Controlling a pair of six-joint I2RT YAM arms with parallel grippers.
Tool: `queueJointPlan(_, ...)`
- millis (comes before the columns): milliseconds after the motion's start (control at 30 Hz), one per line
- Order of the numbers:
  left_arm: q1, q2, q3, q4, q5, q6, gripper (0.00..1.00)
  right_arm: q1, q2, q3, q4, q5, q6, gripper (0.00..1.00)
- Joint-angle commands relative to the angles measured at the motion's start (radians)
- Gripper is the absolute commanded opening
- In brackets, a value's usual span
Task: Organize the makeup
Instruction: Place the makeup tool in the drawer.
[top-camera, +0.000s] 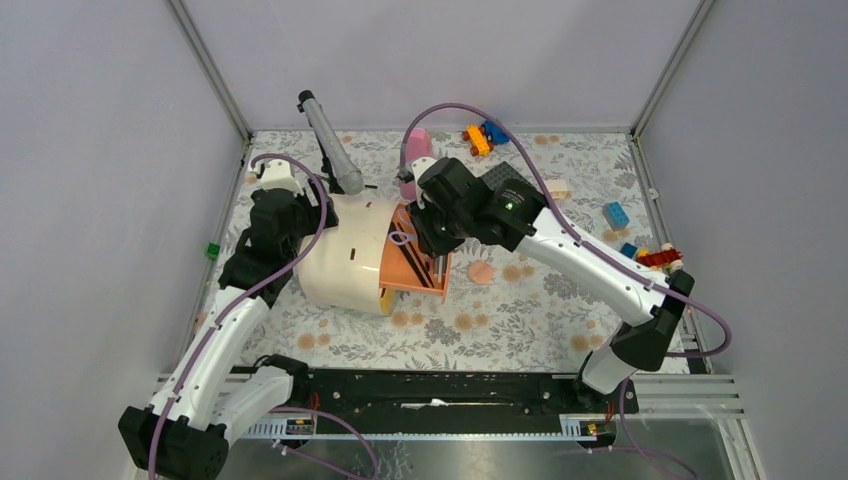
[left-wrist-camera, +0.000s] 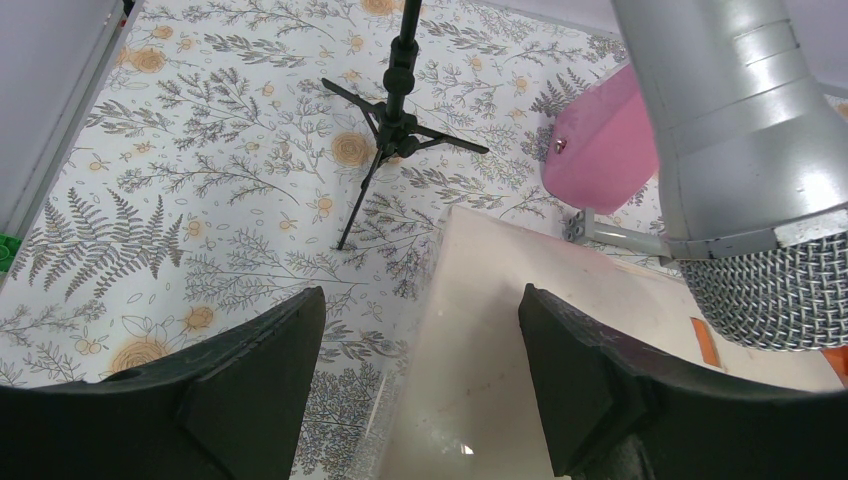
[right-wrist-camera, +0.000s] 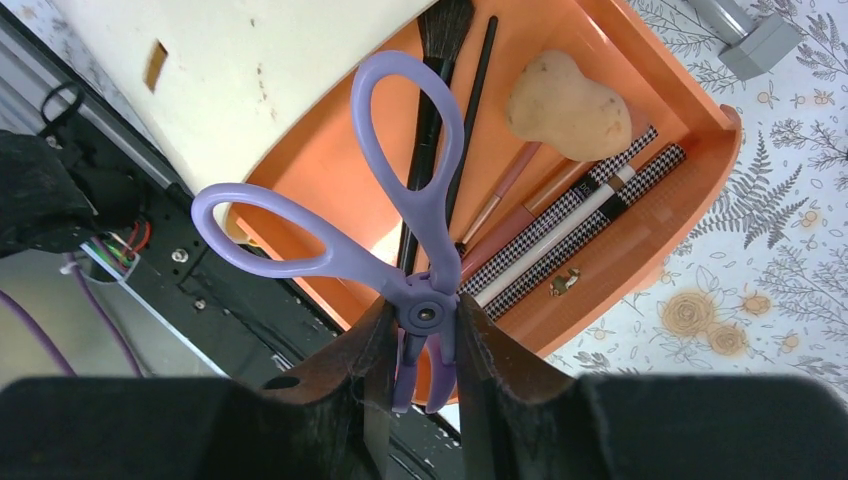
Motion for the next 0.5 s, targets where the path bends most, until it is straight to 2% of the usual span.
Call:
queueJointPlan(0,0.006,0.010,0.008,-0.060,0.016,0.013,0.78,0.018,0.030,0.013,-0.037,0.032,-0.076,0.26)
queueJointPlan(300,0.006,0.012,0.009,-0.059,0.015,0.013,0.78,0.060,0.130,0.098,-0.127,0.146,-0.163,0.29)
queueJointPlan(467,0.008,0.010,0.010,-0.060,0.014,0.013,0.78,0.073,0.164,0.133,-0.136,0.162,-0.173,0.36)
